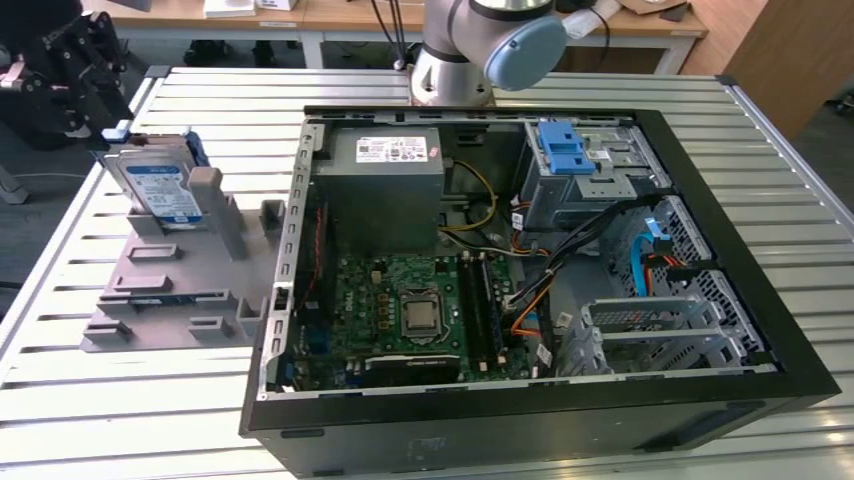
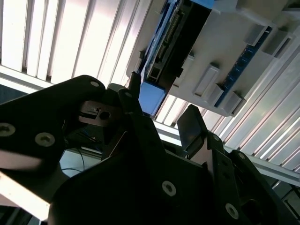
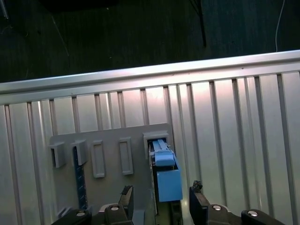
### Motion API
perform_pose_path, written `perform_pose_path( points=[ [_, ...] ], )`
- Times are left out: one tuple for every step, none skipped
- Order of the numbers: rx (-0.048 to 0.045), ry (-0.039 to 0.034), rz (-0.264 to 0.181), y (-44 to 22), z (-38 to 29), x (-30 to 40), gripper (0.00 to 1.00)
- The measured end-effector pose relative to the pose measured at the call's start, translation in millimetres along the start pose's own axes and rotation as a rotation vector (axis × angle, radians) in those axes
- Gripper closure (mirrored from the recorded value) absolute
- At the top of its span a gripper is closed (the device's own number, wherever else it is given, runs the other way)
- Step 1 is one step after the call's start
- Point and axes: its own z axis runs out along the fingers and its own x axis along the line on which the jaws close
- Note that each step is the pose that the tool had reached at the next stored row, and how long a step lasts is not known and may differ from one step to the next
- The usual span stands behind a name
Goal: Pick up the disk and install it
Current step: 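Pick up the disk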
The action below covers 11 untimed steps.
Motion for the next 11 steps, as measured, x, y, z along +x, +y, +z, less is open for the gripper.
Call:
perform_pose_path(
  points=[
    [-0.0001,0.0002,0.000,0.5,0.7,-0.6,0.41],
    [0.0000,0.0004,0.000,0.8,1.3,-1.3,0.41],
    [0.0001,0.0004,0.000,1.4,2.2,-1.8,0.41],
    [0.0002,0.0005,0.000,1.9,3.0,-2.3,0.41],
    [0.0002,0.0006,0.000,2.3,3.8,-2.7,0.41],
    [0.0002,0.0007,0.000,2.8,4.6,-3.1,0.41],
    [0.0003,0.0007,0.000,3.2,5.4,-3.5,0.41],
    [0.0003,0.0007,0.000,3.7,6.2,-3.9,0.41],
    [0.0004,0.0006,0.000,4.3,7.1,-4.2,0.41],
    [0.0004,0.0006,0.000,4.9,7.9,-4.5,0.41],
    [0.0005,0.0007,0.000,5.6,8.8,-4.8,0.41]
  ],
)
